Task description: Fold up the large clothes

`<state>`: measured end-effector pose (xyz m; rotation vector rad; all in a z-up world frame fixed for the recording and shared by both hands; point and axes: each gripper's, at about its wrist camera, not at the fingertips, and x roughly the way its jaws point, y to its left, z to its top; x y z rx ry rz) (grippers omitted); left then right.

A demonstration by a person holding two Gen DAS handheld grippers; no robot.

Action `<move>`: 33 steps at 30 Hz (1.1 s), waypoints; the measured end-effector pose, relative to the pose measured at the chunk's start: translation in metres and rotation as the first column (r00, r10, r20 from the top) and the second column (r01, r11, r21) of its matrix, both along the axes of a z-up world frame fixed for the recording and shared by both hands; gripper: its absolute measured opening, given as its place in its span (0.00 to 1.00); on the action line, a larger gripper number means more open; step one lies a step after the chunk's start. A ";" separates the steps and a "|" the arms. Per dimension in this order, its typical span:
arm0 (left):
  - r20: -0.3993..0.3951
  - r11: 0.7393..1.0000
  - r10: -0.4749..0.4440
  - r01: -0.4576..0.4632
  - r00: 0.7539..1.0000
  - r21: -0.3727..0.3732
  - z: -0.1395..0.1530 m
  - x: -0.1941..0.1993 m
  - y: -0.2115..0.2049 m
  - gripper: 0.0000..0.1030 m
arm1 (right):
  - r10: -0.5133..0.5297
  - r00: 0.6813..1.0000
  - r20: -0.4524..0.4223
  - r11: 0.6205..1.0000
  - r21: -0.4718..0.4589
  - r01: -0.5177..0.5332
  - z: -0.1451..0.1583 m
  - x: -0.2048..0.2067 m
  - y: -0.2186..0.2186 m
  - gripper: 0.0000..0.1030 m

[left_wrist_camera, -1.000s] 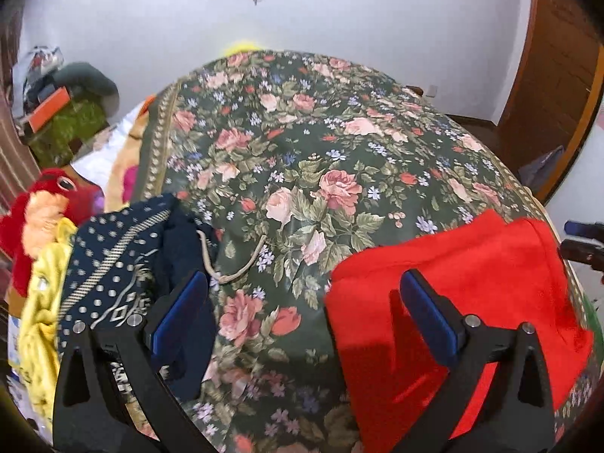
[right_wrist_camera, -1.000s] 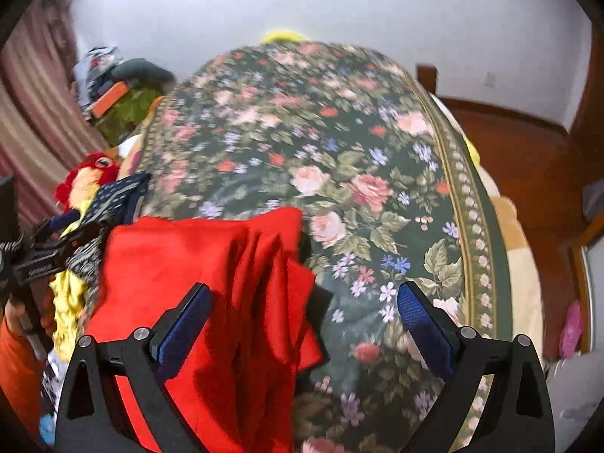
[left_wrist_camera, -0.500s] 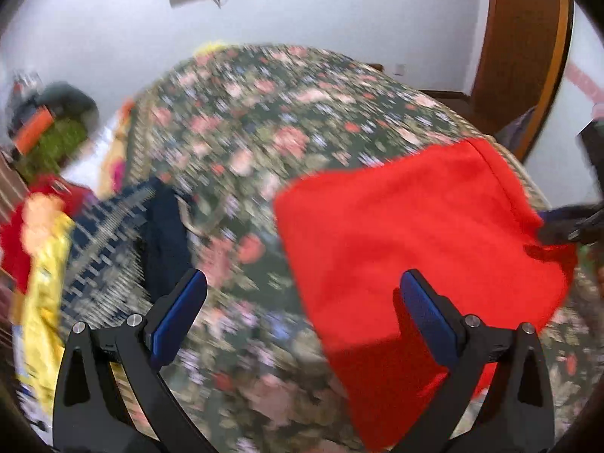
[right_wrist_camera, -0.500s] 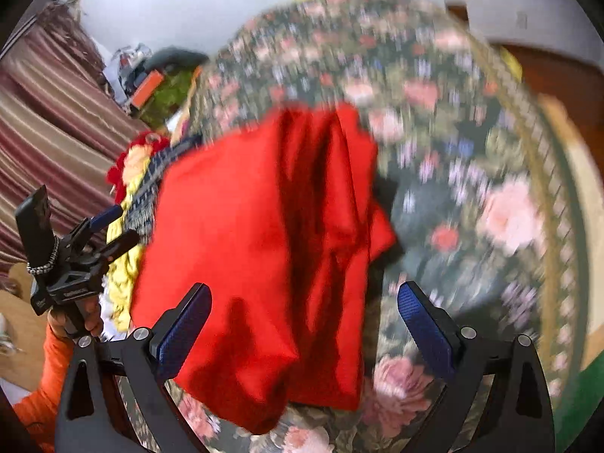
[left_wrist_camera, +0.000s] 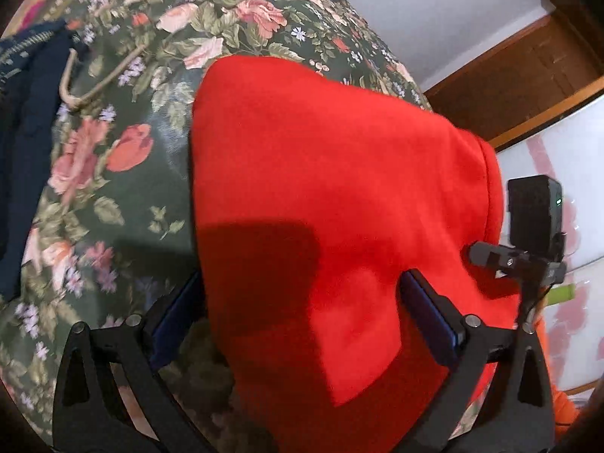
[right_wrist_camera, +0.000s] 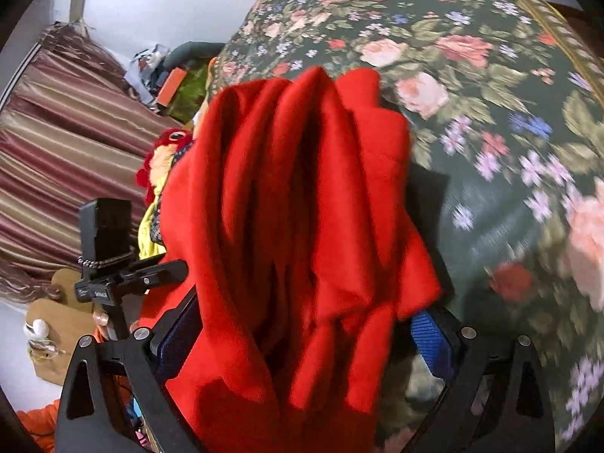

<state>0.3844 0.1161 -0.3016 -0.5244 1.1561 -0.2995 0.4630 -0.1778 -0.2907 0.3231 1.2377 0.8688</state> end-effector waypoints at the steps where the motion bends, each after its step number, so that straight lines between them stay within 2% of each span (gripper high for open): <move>1: 0.004 1.000 -0.001 0.001 1.000 -0.004 0.000 0.003 0.001 0.99 | 0.002 1.000 0.002 1.000 0.009 -0.002 0.000 0.001 0.003 0.90; 2: 0.011 1.000 -0.003 0.003 1.000 -0.005 0.002 0.004 0.000 0.96 | 0.001 1.000 0.001 1.000 0.011 -0.001 -0.001 0.003 0.006 0.80; 3: 0.017 1.000 -0.005 0.005 1.000 -0.010 0.003 0.006 0.000 0.86 | -0.007 1.000 -0.003 1.000 0.003 0.007 -0.002 0.004 0.008 0.78; 4: 0.021 0.999 -0.012 0.013 1.000 -0.039 0.006 0.008 -0.001 0.78 | -0.014 1.000 -0.002 1.000 0.001 0.014 -0.002 0.005 0.008 0.67; 5: 0.025 0.999 -0.003 0.004 1.000 -0.036 0.009 0.008 -0.001 0.75 | -0.012 1.000 -0.001 1.000 -0.010 0.012 -0.001 0.005 0.010 0.54; 7: 0.050 1.000 -0.003 0.003 0.999 0.013 0.017 0.006 -0.006 0.61 | -0.021 1.000 -0.011 1.000 -0.013 0.021 0.002 0.004 0.012 0.44; 8: 0.063 0.999 -0.008 0.005 0.998 0.048 0.023 0.005 -0.009 0.59 | -0.025 1.000 -0.016 1.000 -0.008 0.025 0.007 0.001 0.013 0.36; 10: 0.100 0.995 -0.010 0.000 0.995 0.100 0.038 -0.001 -0.014 0.51 | -0.024 1.000 -0.004 1.000 -0.012 0.024 0.019 -0.003 0.019 0.32; 13: 0.134 0.995 0.004 -0.017 0.991 0.095 0.059 -0.011 -0.010 0.43 | 0.001 0.999 0.044 1.000 -0.027 0.000 0.048 -0.016 0.037 0.30; 17: 0.215 0.990 0.014 -0.044 0.977 0.137 0.100 -0.035 0.002 0.42 | 0.028 0.991 0.131 0.999 -0.042 -0.023 0.095 -0.038 0.067 0.29; 22: 0.317 0.985 0.051 -0.100 0.947 0.140 0.154 -0.064 0.046 0.42 | 0.042 0.976 0.215 0.999 0.001 -0.043 0.150 -0.056 0.101 0.29; 24: 0.351 0.981 0.073 -0.130 0.933 0.142 0.176 -0.077 0.067 0.42 | 0.056 0.965 0.255 0.998 0.016 -0.062 0.172 -0.063 0.127 0.29; 29: 0.394 0.967 0.131 -0.206 0.910 0.153 0.208 -0.097 0.122 0.42 | 0.087 0.952 0.294 0.994 0.045 -0.105 0.203 -0.071 0.190 0.29; 33: 0.391 0.958 0.180 -0.252 0.903 0.140 0.217 -0.105 0.171 0.42 | 0.121 0.947 0.297 0.988 0.058 -0.145 0.207 -0.068 0.244 0.29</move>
